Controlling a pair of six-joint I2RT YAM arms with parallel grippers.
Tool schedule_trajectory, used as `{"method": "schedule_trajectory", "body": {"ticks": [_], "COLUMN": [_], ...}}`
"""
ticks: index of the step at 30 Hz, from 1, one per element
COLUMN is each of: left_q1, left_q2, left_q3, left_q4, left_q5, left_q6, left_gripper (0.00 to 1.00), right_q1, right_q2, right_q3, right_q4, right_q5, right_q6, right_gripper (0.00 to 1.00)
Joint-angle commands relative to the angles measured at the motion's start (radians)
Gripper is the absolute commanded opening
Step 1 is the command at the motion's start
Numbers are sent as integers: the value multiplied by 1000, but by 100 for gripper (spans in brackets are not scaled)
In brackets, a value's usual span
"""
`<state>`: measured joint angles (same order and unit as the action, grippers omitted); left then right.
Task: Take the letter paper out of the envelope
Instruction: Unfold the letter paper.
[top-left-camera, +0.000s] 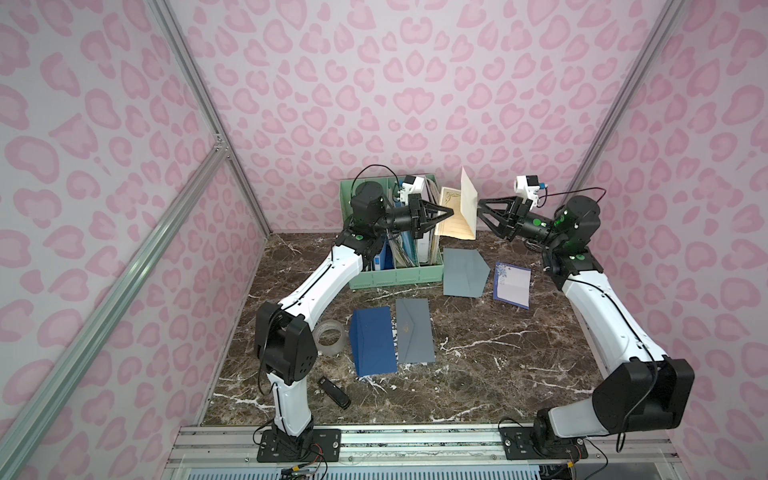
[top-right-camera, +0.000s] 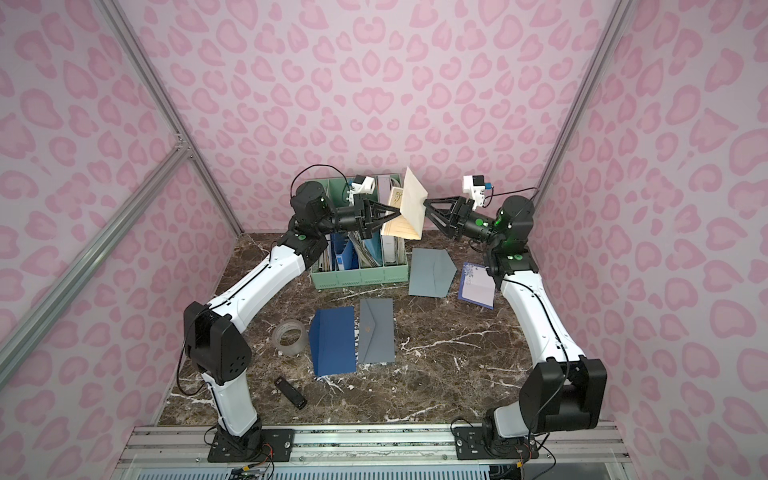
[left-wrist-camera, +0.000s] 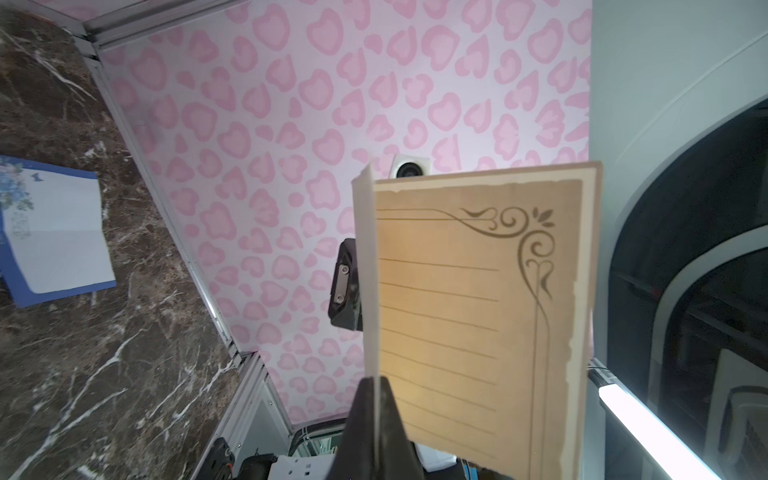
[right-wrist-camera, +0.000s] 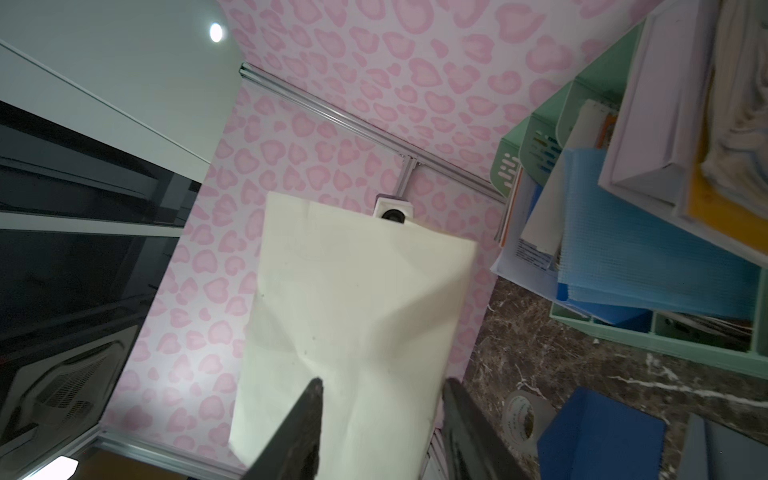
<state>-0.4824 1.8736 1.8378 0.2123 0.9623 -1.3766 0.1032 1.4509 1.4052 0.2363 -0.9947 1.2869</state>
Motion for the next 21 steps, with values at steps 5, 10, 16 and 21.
{"method": "schedule_trajectory", "body": {"ticks": [5,10,16,21], "left_q1": [6,-5,-8,-8], "left_q2": [-45,-67,-91,-99], "left_q3": [155,167,139,146], "left_q4": [-829,-1017,-1042,-1002], "left_q5": [-252,-442,-531,-529], "left_q6": [584,732,751,713], "left_gripper": [0,0,0,0], "right_q1": [22,237,404,408], "right_q2": [-72,-69,-22,-26], "right_q3": [164,265,302,237], "right_q4": [-708,-828,-845,-839], "right_q5": [442,755,852,824], "right_q6": [-555,-691,-738,-716], "right_gripper": [78,88,92,88]}}
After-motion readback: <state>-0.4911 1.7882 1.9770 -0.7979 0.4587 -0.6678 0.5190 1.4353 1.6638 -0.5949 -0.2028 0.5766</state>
